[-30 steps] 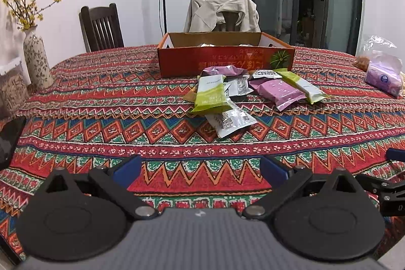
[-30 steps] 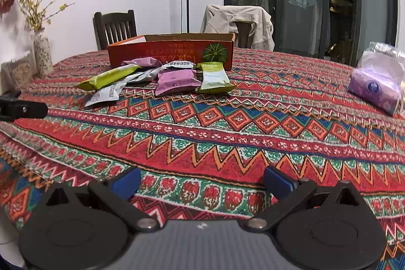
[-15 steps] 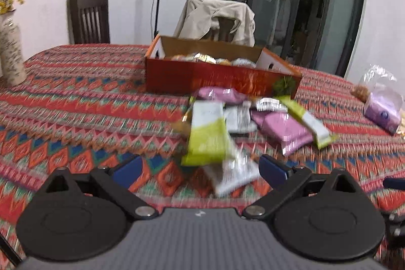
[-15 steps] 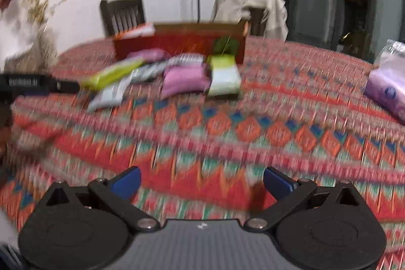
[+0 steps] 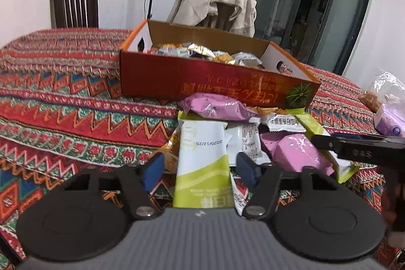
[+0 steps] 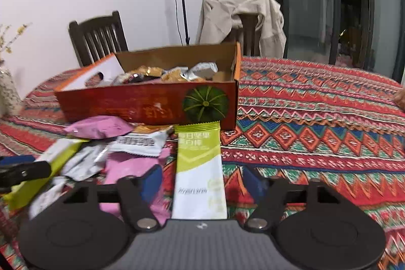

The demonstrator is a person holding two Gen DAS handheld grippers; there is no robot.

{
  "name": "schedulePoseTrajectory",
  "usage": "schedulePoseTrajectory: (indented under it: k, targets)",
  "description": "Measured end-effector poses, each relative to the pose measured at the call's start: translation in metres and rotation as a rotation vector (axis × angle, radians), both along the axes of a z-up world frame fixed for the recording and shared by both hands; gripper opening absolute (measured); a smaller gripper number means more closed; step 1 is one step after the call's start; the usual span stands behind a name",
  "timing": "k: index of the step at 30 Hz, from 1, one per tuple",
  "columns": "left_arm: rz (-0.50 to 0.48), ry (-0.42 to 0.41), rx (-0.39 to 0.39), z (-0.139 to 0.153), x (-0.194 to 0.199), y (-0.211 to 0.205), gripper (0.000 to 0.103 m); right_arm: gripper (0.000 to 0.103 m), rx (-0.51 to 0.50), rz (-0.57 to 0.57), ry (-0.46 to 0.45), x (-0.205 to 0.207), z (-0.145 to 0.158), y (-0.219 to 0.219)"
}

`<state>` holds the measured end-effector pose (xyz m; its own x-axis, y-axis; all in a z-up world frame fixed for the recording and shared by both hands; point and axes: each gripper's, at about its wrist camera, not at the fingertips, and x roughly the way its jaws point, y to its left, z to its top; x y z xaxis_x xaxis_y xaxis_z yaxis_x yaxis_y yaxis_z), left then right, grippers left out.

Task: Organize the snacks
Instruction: 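Grasp a green-and-white bar packet with the left tool while the right tool grasps another, then carry both green-and-white bar packets into the box and open both tools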

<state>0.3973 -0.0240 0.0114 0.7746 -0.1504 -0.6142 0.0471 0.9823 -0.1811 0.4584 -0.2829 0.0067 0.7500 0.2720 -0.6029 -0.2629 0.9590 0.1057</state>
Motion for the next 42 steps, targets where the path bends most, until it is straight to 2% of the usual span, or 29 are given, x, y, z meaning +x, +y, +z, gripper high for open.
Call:
schedulePoseTrajectory:
  k: [1,2,3,8,14,21,25,30,37,42]
  targets:
    - [-0.002,0.008,-0.002,-0.002,0.002,0.000,0.051,0.052,0.001,0.002,0.009,0.005,-0.004,0.001]
    - [-0.004,0.013,-0.006,-0.004,0.002,0.001,0.048,0.045,0.006,0.006,0.019,0.010,-0.006,0.002]
    - [-0.011,0.019,-0.013,-0.005,0.003,0.002,0.043,0.042,0.013,0.011,0.027,0.013,-0.009,0.002]
    - [-0.009,0.027,-0.008,-0.001,-0.002,0.000,0.039,0.037,0.012,0.015,0.009,0.009,-0.014,0.001]
    - [-0.011,-0.028,-0.020,0.023,-0.050,0.002,0.039,0.036,-0.004,-0.010,-0.045,-0.027,0.000,-0.007]
    - [-0.007,-0.044,-0.009,0.035,-0.108,-0.005,0.039,0.036,0.049,-0.003,-0.026,-0.111,0.003,-0.025]
    - [0.000,-0.053,-0.003,0.040,-0.127,-0.012,0.039,0.037,0.074,0.008,-0.016,-0.148,0.003,-0.031]
    - [-0.007,-0.083,0.011,0.048,-0.141,-0.022,0.039,0.037,0.095,0.009,-0.042,-0.172,0.008,-0.036]
    - [-0.008,-0.096,0.013,0.056,-0.135,-0.024,0.039,0.036,0.133,0.031,-0.065,-0.179,0.016,-0.038]
    - [-0.053,-0.169,0.022,0.080,-0.089,-0.023,0.039,0.036,0.185,0.073,-0.116,-0.150,0.041,-0.040]
